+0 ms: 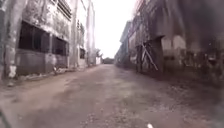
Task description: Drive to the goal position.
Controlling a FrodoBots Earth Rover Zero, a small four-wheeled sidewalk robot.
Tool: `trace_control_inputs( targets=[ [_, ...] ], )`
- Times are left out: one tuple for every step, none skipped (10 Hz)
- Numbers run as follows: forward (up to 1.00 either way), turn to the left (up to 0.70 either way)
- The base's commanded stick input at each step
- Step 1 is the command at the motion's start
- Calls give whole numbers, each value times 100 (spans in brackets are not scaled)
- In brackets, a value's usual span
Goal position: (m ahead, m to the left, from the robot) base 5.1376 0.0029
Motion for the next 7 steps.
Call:
trace_control_inputs(
  targets=[
    [100,0],
    [100,0],
    [100,0],
    [100,0],
    [100,0],
    [100,0],
    [100,0]
  ],
)
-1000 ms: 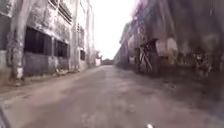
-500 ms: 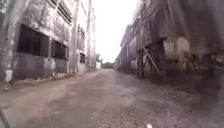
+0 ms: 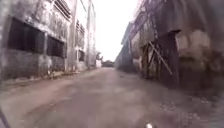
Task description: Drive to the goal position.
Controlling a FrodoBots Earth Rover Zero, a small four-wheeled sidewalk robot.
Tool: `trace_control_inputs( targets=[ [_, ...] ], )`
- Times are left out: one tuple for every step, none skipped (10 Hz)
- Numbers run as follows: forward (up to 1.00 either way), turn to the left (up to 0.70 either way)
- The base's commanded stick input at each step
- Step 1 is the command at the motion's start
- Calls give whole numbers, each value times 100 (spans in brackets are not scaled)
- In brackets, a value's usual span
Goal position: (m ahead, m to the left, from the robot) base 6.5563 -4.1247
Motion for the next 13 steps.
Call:
trace_control_inputs(
  targets=[
    [100,0],
    [100,0],
    [100,0],
    [100,0],
    [100,0],
    [100,0],
    [100,0],
    [100,0],
    [100,0],
    [100,0],
    [100,0],
    [100,0],
    [100,0]
  ],
)
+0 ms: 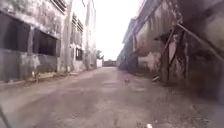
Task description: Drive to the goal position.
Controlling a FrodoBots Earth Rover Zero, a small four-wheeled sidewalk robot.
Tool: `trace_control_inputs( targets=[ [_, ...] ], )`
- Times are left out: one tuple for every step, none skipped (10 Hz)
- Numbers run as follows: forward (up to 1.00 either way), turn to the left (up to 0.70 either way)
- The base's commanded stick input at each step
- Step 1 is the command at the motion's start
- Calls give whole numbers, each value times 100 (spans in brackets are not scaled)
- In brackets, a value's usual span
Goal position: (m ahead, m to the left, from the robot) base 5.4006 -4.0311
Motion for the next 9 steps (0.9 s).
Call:
trace_control_inputs(
  targets=[
    [100,0],
    [100,0],
    [100,0],
    [100,0],
    [100,0],
    [100,0],
    [100,0],
    [100,0],
    [100,0]
  ],
)
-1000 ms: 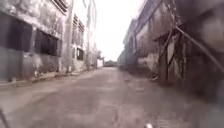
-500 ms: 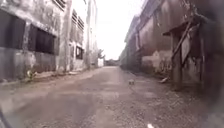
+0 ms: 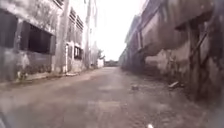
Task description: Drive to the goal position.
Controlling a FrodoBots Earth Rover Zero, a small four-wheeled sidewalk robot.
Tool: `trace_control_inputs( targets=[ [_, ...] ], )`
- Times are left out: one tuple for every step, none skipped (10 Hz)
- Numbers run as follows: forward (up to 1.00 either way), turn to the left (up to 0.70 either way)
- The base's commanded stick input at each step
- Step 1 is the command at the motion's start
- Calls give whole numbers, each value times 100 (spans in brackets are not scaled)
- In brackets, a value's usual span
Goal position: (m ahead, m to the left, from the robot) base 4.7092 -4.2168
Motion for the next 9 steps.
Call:
trace_control_inputs(
  targets=[
    [100,0],
    [100,0],
    [100,0],
    [100,0],
    [100,0],
    [100,0],
    [100,0],
    [100,0],
    [100,0]
  ],
)
